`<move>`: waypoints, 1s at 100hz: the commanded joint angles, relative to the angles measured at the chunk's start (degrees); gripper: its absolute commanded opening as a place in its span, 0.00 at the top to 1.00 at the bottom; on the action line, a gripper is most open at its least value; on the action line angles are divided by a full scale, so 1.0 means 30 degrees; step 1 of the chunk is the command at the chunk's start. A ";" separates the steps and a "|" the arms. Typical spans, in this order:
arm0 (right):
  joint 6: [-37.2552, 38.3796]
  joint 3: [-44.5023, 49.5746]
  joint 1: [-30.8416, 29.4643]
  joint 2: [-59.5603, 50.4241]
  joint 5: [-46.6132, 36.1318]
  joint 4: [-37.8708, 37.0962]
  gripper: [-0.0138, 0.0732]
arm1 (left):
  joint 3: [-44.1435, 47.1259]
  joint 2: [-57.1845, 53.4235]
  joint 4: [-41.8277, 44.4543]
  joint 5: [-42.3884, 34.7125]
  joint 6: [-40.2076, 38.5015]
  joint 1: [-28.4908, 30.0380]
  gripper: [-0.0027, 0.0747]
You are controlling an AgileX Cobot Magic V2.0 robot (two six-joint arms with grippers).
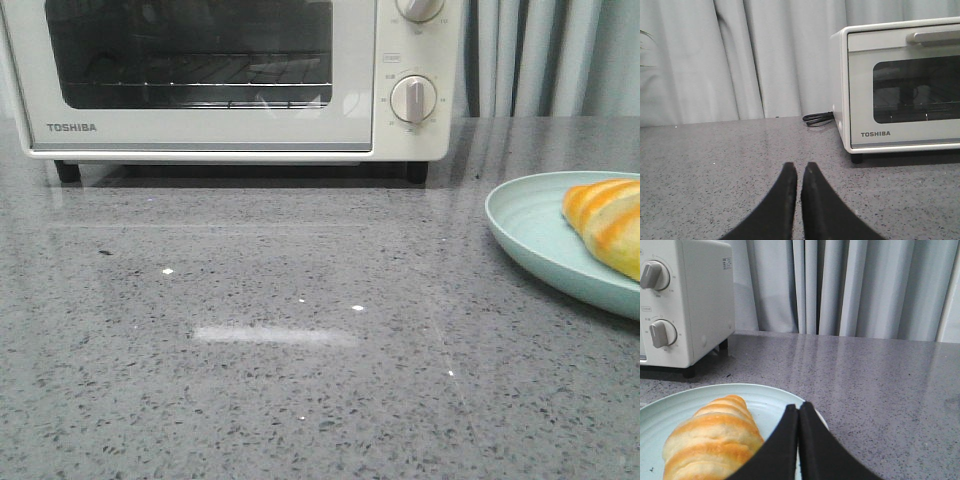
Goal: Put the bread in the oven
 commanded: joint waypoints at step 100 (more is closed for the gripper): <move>-0.0127 0.0171 -0.0053 -0.0390 -0.1935 -0.0242 0.89 | 0.0419 -0.0580 -0.1259 -0.2288 -0.0025 0.0012 0.99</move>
